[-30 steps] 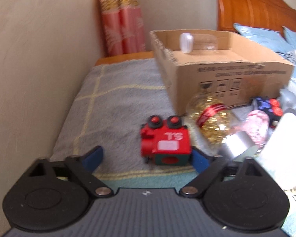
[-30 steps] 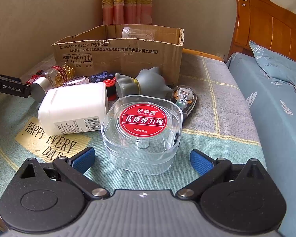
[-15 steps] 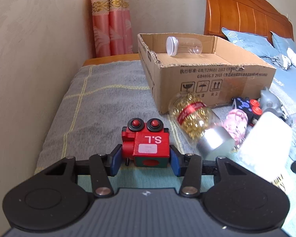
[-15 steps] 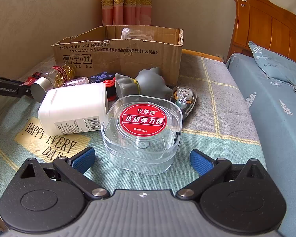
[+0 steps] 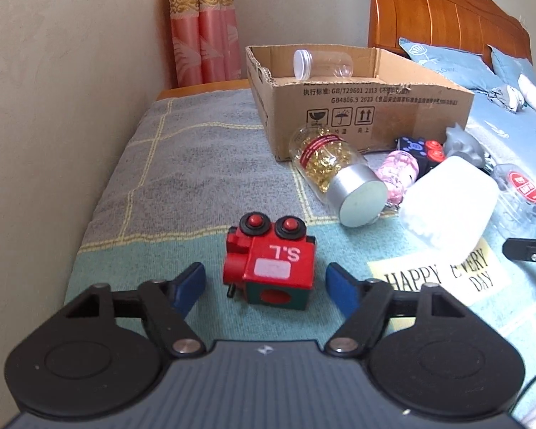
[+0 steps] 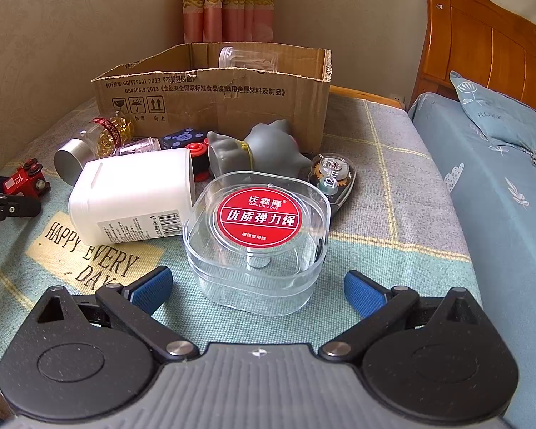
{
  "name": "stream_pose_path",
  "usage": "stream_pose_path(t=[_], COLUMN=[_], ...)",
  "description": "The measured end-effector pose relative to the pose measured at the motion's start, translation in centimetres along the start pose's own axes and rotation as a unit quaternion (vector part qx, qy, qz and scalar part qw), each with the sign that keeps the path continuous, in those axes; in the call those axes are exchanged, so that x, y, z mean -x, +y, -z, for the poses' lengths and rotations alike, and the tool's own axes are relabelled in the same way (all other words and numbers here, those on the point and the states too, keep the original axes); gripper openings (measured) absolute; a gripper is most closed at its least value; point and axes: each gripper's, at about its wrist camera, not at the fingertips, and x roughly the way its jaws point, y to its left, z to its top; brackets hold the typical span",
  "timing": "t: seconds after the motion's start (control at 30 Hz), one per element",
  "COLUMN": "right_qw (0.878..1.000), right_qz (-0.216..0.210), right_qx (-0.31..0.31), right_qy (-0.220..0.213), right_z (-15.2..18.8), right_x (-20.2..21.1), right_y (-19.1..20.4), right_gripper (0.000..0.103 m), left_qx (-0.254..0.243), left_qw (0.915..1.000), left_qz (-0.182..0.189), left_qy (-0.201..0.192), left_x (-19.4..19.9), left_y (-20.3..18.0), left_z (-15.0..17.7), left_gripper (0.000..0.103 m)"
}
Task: Organize rigid objects
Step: 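Grasp the red-labelled container with the right gripper while the left grasps the red S.L train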
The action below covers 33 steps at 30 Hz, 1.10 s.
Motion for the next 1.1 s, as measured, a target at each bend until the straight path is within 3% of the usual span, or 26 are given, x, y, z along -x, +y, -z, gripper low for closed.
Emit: stream_pose_path(t=[0.2,0.33,0.57,0.7,0.8,1.1], right_qw=[1.0,0.999,0.998,0.999,0.999,0.998], right_qz=[-0.001,0.036,0.039,0.026,0.026,0.036], right_qx=[0.002,-0.011,-0.023,-0.017,-0.015,-0.008], right_qy=[0.026,0.033,0.038,0.028,0.022,0.044], right_z=[-1.2,-1.8,-1.2,-1.8,-2.6,-3.5], right_x=[-0.6,-1.0,-0.5,-0.5,-0.6,-1.3], right_y=[-0.1,-0.9,-2.6,-2.0,-1.6,-1.5], right_gripper=[0.103,0.103,0.103,0.103,0.103,0.081], left_qx=[-0.003,-0.011,-0.007,-0.011,-0.019,-0.027], left_qw=[0.9999,0.9999,0.9996,0.9996,0.9993,0.9986], left_qz=[0.011,0.011,0.023,0.023,0.028,0.038], left_qy=[0.001,0.005,0.014,0.016,0.019,0.026], left_x=[-0.7,-0.5,-0.5,-0.7,-0.7,-0.8], left_y=[0.2,0.2,0.7,0.8,0.8,0.5], left_z=[-0.6,-0.6,-0.7,-1.0,-1.3,-1.7], left_gripper=[0.076,0.076,0.075,0.072,0.064,0.054])
